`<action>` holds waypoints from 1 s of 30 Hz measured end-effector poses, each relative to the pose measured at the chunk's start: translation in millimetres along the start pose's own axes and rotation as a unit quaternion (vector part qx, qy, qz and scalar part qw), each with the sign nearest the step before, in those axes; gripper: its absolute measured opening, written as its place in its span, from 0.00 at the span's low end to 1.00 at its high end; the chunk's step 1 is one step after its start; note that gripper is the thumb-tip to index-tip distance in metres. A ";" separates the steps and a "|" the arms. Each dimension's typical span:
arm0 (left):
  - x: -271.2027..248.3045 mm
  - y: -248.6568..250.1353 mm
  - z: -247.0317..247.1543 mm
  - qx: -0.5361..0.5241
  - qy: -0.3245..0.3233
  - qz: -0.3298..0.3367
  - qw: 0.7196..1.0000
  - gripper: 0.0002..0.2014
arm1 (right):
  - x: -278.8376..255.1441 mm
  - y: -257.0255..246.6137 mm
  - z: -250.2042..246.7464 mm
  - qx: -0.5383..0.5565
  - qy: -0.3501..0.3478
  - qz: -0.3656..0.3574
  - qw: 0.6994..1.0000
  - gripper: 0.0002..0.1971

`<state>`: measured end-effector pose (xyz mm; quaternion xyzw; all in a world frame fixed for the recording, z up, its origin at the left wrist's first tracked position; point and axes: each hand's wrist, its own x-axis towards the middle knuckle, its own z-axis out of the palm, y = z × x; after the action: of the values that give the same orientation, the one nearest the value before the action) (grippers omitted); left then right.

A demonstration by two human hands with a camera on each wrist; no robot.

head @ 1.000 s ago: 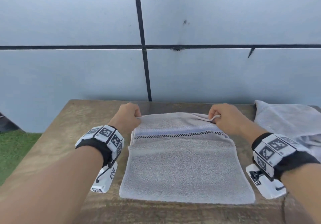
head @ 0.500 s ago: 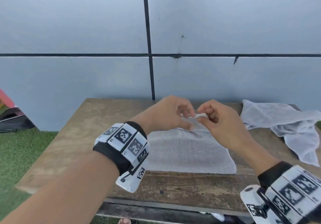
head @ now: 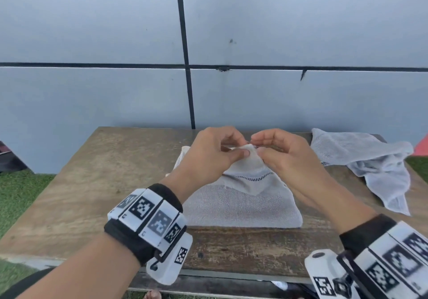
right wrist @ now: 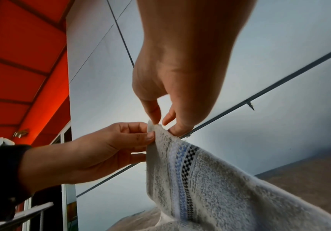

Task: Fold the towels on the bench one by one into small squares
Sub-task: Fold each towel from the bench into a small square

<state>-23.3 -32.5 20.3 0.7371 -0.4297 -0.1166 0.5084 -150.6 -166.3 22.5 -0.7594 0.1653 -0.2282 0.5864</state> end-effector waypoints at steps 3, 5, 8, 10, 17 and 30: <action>3.8 2.2 -5.4 0.007 -0.014 -0.017 1.000 0.03 | 7.0 2.1 6.3 0.008 -0.004 0.018 1.000 0.10; 7.6 4.2 -10.5 0.019 -0.024 -0.021 0.999 0.03 | 12.0 3.9 10.3 0.047 0.006 0.033 0.998 0.10; 11.5 4.3 -16.5 0.025 -0.019 -0.026 0.999 0.05 | 18.8 5.3 15.1 0.105 0.017 0.073 0.992 0.07; 12.6 5.5 -17.1 0.022 -0.011 -0.028 0.999 0.05 | 23.2 6.5 16.6 0.098 0.011 0.080 0.992 0.05; 5.2 4.9 -13.5 0.030 -0.026 -0.025 0.999 0.02 | 22.4 8.2 17.1 0.020 -0.033 0.096 0.995 0.04; -4.4 4.4 -16.8 0.036 0.026 0.027 0.999 0.02 | 13.0 2.2 26.1 0.030 0.105 0.022 0.994 0.03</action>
<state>-18.0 -18.8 30.5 0.7458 -0.4402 -0.0683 0.4954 -125.5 -152.4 16.9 -0.7099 0.2355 -0.2986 0.5928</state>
